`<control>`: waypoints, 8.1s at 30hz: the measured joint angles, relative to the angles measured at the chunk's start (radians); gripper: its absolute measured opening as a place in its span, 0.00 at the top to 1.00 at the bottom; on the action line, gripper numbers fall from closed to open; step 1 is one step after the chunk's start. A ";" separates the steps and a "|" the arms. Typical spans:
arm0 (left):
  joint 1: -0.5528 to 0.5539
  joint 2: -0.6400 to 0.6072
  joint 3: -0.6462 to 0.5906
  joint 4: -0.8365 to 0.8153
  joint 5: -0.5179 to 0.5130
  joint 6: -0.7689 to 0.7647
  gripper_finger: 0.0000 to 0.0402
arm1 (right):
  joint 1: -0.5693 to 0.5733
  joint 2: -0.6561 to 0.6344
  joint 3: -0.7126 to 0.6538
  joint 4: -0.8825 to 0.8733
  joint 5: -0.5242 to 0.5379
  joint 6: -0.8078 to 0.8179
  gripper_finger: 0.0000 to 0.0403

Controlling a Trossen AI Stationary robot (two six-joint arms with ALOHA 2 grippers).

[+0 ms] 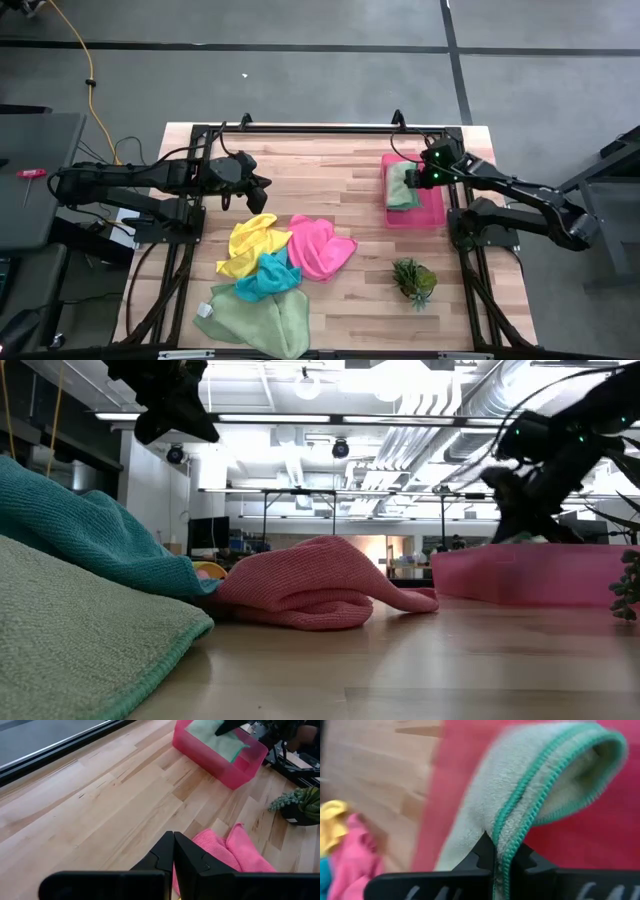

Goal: Fold microfiber towels
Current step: Put the top folded light green microfiber cloth into the red bin, then fold the blue microfiber cloth

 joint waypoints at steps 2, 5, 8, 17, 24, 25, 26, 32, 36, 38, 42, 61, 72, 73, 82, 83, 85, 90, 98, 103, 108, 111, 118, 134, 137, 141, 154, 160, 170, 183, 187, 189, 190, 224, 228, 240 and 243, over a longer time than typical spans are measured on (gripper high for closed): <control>0.000 0.000 0.000 0.000 0.000 0.000 1.00 | 0.000 0.000 -0.019 0.004 0.023 0.013 1.00; 0.000 0.000 0.000 0.000 -0.004 0.001 1.00 | 0.000 0.001 -0.025 0.031 0.032 0.014 1.00; 0.000 0.000 0.000 0.000 -0.007 0.001 1.00 | 0.000 0.004 -0.025 0.066 0.039 0.037 1.00; 0.000 0.000 0.000 0.000 -0.005 0.000 1.00 | 0.007 0.170 -0.025 0.105 0.009 -0.008 1.00; 0.000 0.000 0.001 0.000 -0.002 -0.018 1.00 | 0.015 0.214 0.033 0.158 -0.002 -0.100 1.00; 0.000 0.000 0.001 0.000 -0.002 -0.018 1.00 | 0.016 0.214 0.046 0.160 -0.015 -0.102 1.00; 0.000 0.000 0.001 0.000 -0.003 -0.018 1.00 | 0.015 0.214 0.057 0.163 -0.042 -0.101 1.00; 0.000 0.000 0.001 0.000 -0.010 -0.018 1.00 | 0.017 0.252 0.074 0.118 -0.086 -0.100 1.00; 0.000 0.000 0.001 0.000 -0.011 -0.012 1.00 | 0.024 0.305 0.072 0.118 -0.073 -0.094 1.00; 0.000 0.000 0.001 0.000 -0.011 -0.010 1.00 | 0.024 0.320 0.072 0.149 -0.058 -0.072 0.99; 0.000 0.000 0.001 0.000 -0.011 -0.010 1.00 | 0.023 0.324 0.072 0.209 -0.037 -0.030 0.94; 0.000 0.000 0.001 -0.001 -0.018 0.020 1.00 | -0.027 0.323 0.197 -0.035 0.022 -0.115 0.48; 0.000 0.000 0.001 0.007 0.008 0.090 1.00 | 0.022 0.286 0.512 -0.217 0.123 -0.328 0.48; 0.000 0.000 0.001 0.018 0.023 0.118 1.00 | 0.044 0.269 0.512 -0.188 0.121 -0.328 0.48; 0.000 0.000 0.001 0.155 0.128 0.343 1.00 | 0.329 0.148 0.312 0.292 0.095 -0.129 0.48; 0.000 0.000 0.001 0.156 0.127 0.355 1.00 | 0.361 0.148 0.292 0.352 0.095 -0.114 0.48; 0.000 0.000 0.001 0.156 0.126 0.378 1.00 | 0.415 0.150 0.269 0.439 0.099 -0.097 0.48; 0.000 0.000 0.001 0.155 0.129 0.392 0.97 | 0.504 0.153 0.267 0.517 0.140 -0.175 0.48; -0.004 0.001 0.025 0.070 0.258 0.370 0.83 | 0.528 0.153 0.267 0.537 0.147 -0.200 0.48; -0.067 0.006 0.096 -0.159 0.331 0.241 0.68 | 0.528 0.153 0.267 0.537 0.147 -0.199 0.48; -0.230 0.006 0.098 -0.318 0.420 -0.046 0.54 | 0.528 0.153 0.267 0.533 0.147 -0.191 0.48; -0.371 0.006 0.069 -0.311 0.413 -0.278 0.48 | 0.528 0.153 0.267 0.531 0.154 -0.190 0.48; -0.671 0.009 -0.023 -0.231 0.309 -0.883 0.45 | 0.528 0.153 0.267 0.530 0.183 -0.192 0.48; -0.807 0.237 -0.048 -0.128 0.268 -1.245 0.50 | 0.526 0.153 0.267 0.514 0.251 -0.190 0.48; -0.807 0.272 -0.047 -0.096 0.294 -1.250 0.51 | 0.526 0.153 0.267 0.510 0.251 -0.190 0.48; -0.807 0.302 -0.047 -0.079 0.303 -1.252 0.55 | 0.526 0.153 0.267 0.508 0.256 -0.189 0.48; -0.807 0.340 -0.047 -0.082 0.265 -1.257 0.68 | 0.526 0.153 0.267 0.507 0.281 -0.189 0.48; -0.807 0.376 -0.047 -0.058 0.310 -1.212 0.74 | 0.526 0.153 0.267 0.504 0.281 -0.189 0.48; -0.770 0.263 -0.047 -0.113 0.280 -1.099 0.98 | 0.526 0.153 0.267 0.498 0.282 -0.189 0.48; -0.279 0.017 0.284 -0.479 0.276 -0.451 1.00 | 0.526 0.153 0.267 0.494 0.289 -0.191 0.48; -0.017 0.059 0.433 -0.507 0.288 -0.160 1.00 | 0.526 0.153 0.267 0.493 0.311 -0.189 0.48; 0.101 0.097 0.508 -0.507 0.308 -0.023 1.00 | 0.526 0.153 0.267 0.493 0.318 -0.189 0.48; 0.154 0.117 0.551 -0.506 0.315 0.039 1.00 | 0.526 0.153 0.267 0.493 0.320 -0.189 0.48; 0.234 0.306 0.190 -0.007 0.302 0.061 1.00 | 0.625 0.339 0.268 0.541 0.232 -0.195 0.48; 0.300 0.293 0.192 -0.026 0.311 0.061 1.00 | 0.661 0.443 0.319 0.542 0.228 -0.282 0.48; 0.256 0.296 0.191 -0.084 0.306 0.026 1.00 | 0.687 0.871 0.643 0.462 0.253 -0.661 0.48; 0.248 0.296 0.191 -0.084 0.302 0.008 1.00 | 0.674 0.975 0.740 0.385 0.248 -0.651 0.48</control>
